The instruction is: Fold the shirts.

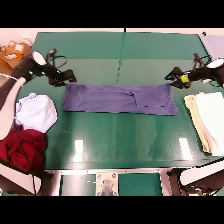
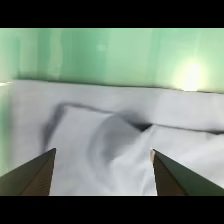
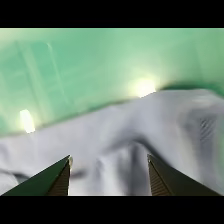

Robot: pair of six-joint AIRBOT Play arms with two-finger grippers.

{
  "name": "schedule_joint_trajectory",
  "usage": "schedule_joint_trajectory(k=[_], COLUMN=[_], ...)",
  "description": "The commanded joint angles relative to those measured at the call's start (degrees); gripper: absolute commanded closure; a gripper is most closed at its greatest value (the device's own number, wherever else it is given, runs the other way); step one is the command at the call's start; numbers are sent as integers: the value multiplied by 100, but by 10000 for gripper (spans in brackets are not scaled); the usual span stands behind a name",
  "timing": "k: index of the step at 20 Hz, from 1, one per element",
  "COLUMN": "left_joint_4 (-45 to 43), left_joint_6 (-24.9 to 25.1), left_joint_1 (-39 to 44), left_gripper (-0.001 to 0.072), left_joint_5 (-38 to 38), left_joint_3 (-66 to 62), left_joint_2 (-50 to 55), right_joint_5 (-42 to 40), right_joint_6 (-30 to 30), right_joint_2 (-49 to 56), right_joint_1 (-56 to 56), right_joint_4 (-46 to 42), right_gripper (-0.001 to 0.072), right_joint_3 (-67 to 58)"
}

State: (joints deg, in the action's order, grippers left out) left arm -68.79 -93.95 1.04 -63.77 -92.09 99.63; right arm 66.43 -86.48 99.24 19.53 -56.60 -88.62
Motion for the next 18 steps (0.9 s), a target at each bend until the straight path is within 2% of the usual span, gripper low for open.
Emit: schedule_joint_trajectory(k=[1,5,7,10,14,18], left_joint_4=[7,35,94,136,313,372], left_joint_6=[-57,-52,-55,-55,-50,-50], left_joint_1=[-470,-577,-577,-577,-577,-577], left_gripper=[-9,-9,-8,-8,-9,-8], left_joint_5=[-1652,-2203,-2216,-2221,-2090,-2070], left_joint_3=[-634,-713,-713,-713,-713,-713], left_joint_2=[59,59,59,61,61,61], right_joint_5=[1279,1829,1934,2096,2227,2129], right_joint_6=[920,1709,2236,2664,2944,3016], right_joint_2=[146,673,957,1351,1751,1805], right_joint_1=[688,1078,1078,1067,1016,820], right_joint_4=[-37,223,415,734,1515,1650], right_gripper=[91,5,5,5,5,9], right_joint_3=[-319,-269,-269,-271,-273,-358])
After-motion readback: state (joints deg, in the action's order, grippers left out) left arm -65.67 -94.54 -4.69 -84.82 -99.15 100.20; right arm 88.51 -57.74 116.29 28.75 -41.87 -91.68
